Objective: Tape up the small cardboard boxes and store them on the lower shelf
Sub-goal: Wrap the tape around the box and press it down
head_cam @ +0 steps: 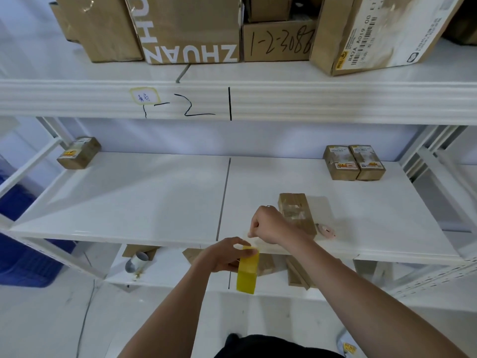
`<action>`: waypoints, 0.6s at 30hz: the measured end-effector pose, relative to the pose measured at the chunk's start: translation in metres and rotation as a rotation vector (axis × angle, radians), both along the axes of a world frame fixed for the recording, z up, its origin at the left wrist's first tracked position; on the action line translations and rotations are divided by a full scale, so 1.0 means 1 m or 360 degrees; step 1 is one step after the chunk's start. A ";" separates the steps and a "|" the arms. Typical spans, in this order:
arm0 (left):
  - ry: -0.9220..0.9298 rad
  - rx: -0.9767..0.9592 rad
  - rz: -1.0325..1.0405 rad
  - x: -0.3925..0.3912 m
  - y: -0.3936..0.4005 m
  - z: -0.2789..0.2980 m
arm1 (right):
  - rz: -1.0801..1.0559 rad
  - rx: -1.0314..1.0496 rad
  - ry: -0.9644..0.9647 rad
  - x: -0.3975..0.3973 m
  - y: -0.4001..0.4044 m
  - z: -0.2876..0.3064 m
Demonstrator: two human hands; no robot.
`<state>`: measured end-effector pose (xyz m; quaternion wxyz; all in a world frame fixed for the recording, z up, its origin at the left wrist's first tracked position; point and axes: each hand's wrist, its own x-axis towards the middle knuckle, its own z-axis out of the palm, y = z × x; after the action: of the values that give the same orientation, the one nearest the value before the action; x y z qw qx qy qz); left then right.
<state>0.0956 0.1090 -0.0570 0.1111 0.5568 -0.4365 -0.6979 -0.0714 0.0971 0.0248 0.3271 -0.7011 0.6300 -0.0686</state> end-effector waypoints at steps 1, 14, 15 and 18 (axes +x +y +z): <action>0.0032 0.0003 -0.0014 0.001 0.001 -0.001 | -0.0003 0.0014 0.0004 0.000 0.000 -0.001; 0.0066 0.0133 0.0029 0.017 -0.001 -0.021 | -0.0097 0.0096 -0.0023 0.009 0.003 -0.018; 0.0050 0.0131 0.0034 0.017 -0.002 -0.022 | -0.0105 0.0090 -0.0025 0.010 0.003 -0.019; -0.0020 0.0122 0.0114 0.018 0.000 -0.028 | -0.0103 0.0099 -0.0018 0.012 0.002 -0.023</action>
<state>0.1132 0.1088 -0.0848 0.1118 0.5804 -0.3901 -0.7061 -0.0596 0.0987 0.0022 0.3500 -0.6694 0.6523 -0.0635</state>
